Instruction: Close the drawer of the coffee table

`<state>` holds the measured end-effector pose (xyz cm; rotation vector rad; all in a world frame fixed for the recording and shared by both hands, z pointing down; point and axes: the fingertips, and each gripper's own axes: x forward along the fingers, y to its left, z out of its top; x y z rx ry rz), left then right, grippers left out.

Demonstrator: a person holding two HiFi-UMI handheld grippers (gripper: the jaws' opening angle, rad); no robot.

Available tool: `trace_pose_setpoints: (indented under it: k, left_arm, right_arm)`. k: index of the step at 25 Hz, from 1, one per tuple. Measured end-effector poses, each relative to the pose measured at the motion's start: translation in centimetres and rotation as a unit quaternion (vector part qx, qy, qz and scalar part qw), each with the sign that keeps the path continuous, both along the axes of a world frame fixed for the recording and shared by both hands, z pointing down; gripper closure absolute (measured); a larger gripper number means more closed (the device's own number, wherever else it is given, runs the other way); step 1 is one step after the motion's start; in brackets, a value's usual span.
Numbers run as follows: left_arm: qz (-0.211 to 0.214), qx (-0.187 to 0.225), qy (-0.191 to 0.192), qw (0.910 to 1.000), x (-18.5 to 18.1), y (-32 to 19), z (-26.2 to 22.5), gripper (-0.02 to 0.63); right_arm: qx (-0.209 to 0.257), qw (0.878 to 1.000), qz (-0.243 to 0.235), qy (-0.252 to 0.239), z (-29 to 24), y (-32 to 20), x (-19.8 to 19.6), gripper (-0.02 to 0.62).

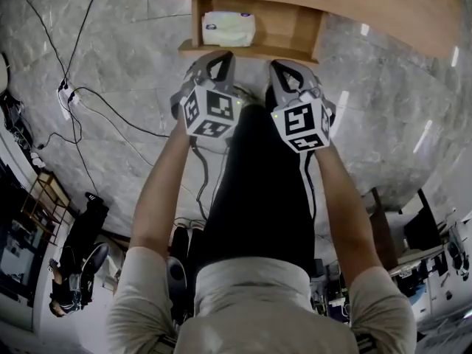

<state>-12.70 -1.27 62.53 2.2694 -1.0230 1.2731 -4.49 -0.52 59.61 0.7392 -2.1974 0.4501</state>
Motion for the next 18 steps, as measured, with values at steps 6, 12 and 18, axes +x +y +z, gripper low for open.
trace_pose_setpoints:
  k: [6, 12, 18]
  left_arm:
    - [0.013, -0.039, -0.037, 0.9985, -2.6, 0.5, 3.4, 0.584]
    - [0.105, -0.043, -0.118, 0.9866, -3.8, 2.0, 5.4, 0.578]
    - [0.231, -0.039, -0.215, 0.9482, -4.4, 2.9, 8.2, 0.517]
  right_arm:
    - [-0.013, 0.999, 0.006, 0.029, 3.1, 0.3, 0.8, 0.588]
    - [-0.023, 0.997, -0.02, 0.064, 4.7, 1.0, 1.3, 0.492]
    - [0.014, 0.98, -0.117, 0.16, 7.1, 1.5, 2.0, 0.468]
